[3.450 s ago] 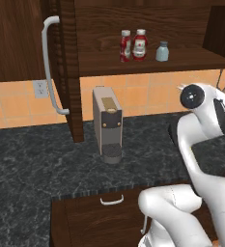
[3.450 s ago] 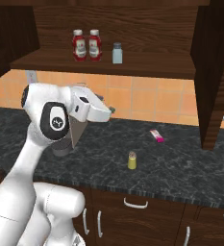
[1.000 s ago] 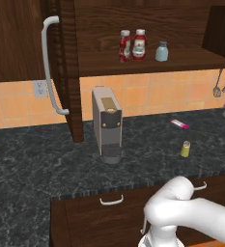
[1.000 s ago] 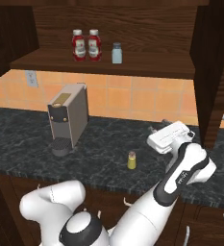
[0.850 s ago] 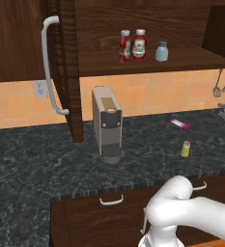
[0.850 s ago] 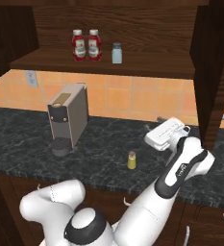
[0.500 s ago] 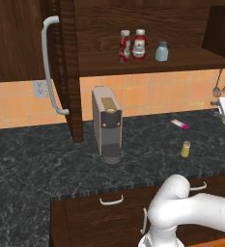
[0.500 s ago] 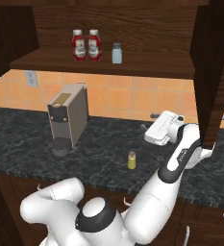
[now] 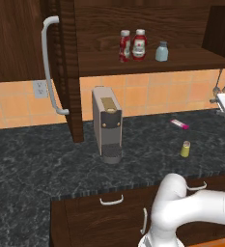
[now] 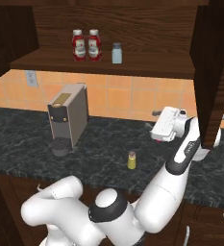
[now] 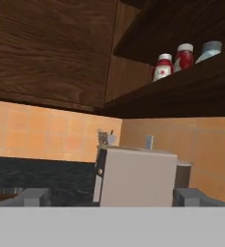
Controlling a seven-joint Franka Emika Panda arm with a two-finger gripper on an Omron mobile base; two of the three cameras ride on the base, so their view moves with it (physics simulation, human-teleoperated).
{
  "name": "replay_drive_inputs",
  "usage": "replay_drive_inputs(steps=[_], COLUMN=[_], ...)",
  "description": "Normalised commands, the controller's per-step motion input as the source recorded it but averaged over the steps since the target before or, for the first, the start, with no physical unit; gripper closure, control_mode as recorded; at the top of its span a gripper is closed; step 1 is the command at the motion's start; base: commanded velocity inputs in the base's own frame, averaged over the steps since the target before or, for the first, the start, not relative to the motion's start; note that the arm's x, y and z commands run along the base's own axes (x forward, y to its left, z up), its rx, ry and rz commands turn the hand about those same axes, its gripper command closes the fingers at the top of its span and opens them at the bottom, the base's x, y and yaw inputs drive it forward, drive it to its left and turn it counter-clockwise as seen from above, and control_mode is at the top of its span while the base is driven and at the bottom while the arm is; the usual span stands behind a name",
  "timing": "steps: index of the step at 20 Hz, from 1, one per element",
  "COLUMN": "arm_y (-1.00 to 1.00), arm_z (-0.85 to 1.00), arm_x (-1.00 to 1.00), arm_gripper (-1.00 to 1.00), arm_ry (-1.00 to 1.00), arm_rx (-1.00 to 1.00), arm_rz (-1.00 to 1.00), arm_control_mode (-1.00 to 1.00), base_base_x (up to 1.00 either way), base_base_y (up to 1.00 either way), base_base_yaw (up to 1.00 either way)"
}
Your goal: Put the shaker and condiment bottle from the counter next to their counterparts in the cabinet.
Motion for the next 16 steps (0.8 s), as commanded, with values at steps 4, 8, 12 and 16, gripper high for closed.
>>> replay_drive_inputs(steps=[4, 8, 12, 16], arm_y=[0.29, 0.65, 0.27, 0.1], arm_z=[-0.27, -0.72, -0.43, -0.18], arm_x=[-0.03, -0.16, 0.0, 0.11], arm_gripper=[-1.0, -1.0, -1.0, -1.0], arm_ry=[0.01, 0.04, 0.02, 0.06], arm_rx=[-0.01, -0.05, -0.01, -0.04], arm_rz=[0.0, 0.0, 0.0, -0.01], arm_control_mode=[-1.0, -1.0, -1.0, -1.0], base_base_x=[0.0, 0.0, 0.0, 0.0], base_base_y=[0.0, 0.0, 0.0, 0.0], base_base_yaw=[0.0, 0.0, 0.0, 0.0])
